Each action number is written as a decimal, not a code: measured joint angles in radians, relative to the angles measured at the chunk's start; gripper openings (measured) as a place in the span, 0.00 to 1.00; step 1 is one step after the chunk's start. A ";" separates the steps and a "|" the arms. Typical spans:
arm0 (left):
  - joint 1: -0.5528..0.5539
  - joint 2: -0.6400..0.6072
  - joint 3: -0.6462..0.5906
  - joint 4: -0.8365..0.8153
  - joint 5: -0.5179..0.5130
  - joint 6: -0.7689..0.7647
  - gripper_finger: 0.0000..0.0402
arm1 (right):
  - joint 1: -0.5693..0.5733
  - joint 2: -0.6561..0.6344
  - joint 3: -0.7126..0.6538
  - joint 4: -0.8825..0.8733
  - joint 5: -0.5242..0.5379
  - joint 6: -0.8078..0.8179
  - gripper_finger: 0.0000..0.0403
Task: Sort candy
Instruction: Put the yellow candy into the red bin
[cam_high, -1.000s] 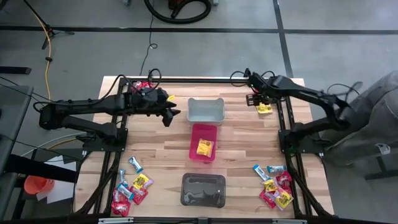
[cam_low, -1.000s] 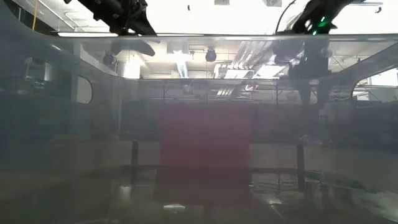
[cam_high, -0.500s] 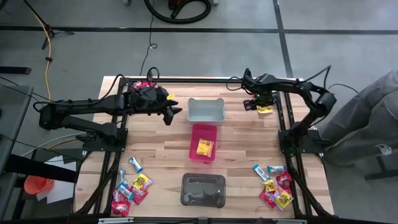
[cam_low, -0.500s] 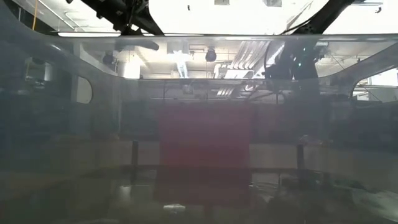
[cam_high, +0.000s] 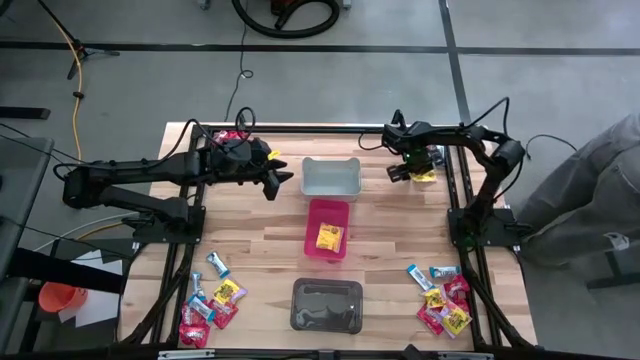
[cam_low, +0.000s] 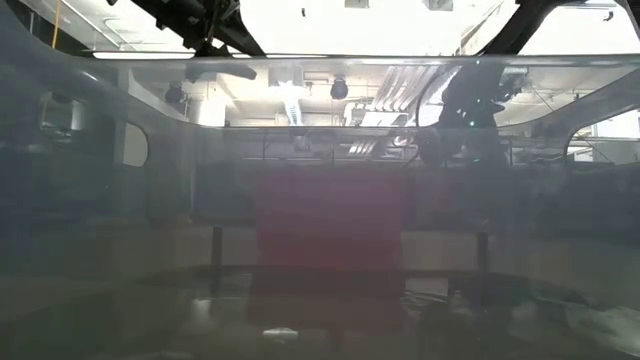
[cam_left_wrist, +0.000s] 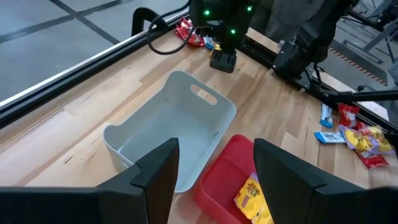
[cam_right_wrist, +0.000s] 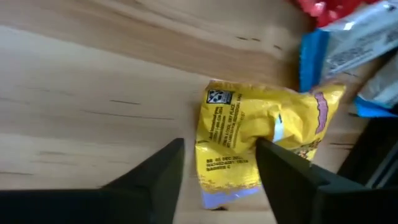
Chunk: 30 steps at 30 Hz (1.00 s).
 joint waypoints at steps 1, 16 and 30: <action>0.000 0.000 0.000 0.000 -0.003 0.000 0.49 | 0.000 0.001 0.000 0.002 -0.003 -0.006 0.40; -0.002 0.000 0.000 0.001 -0.003 -0.104 0.49 | 0.047 -0.191 -0.008 -0.043 0.015 -0.163 0.01; -0.002 0.000 0.000 0.005 -0.005 -0.056 0.49 | 0.440 -0.691 -0.006 0.278 -0.386 -0.066 0.00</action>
